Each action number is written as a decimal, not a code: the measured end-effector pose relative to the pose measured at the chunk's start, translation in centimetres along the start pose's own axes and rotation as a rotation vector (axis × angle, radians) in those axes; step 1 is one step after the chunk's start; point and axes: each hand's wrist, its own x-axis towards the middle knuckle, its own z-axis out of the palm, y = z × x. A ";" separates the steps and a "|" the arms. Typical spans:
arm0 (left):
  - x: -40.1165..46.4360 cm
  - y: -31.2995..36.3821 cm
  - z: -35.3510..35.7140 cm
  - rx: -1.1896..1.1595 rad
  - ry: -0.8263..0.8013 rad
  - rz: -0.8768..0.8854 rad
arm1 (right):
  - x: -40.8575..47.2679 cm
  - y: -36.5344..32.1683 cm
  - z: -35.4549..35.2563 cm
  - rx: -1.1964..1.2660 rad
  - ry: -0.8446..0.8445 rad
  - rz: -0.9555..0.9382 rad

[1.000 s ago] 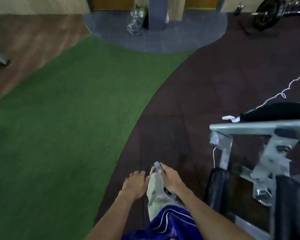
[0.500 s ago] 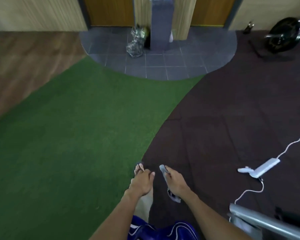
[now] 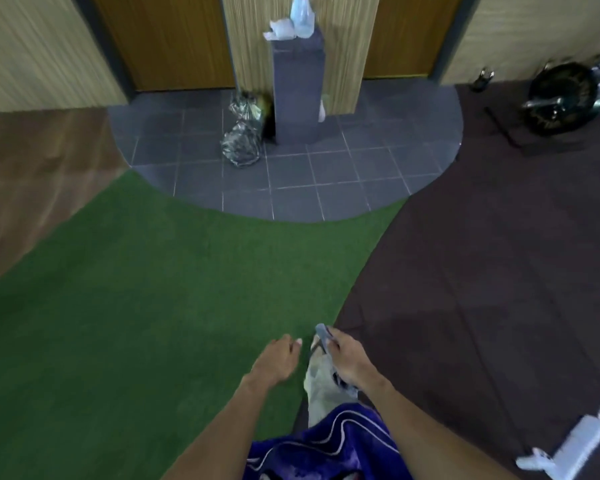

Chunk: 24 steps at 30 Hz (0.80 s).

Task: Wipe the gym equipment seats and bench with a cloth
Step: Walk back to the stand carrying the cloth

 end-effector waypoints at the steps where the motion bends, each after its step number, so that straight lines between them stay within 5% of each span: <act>1: 3.2 0.9 -1.8 -0.004 0.014 0.008 | 3.2 -1.0 -1.6 -0.014 -0.005 -0.009; 24: 64.6 28.9 -53.4 -0.028 0.136 0.051 | 67.8 -33.7 -42.8 0.055 0.027 -0.105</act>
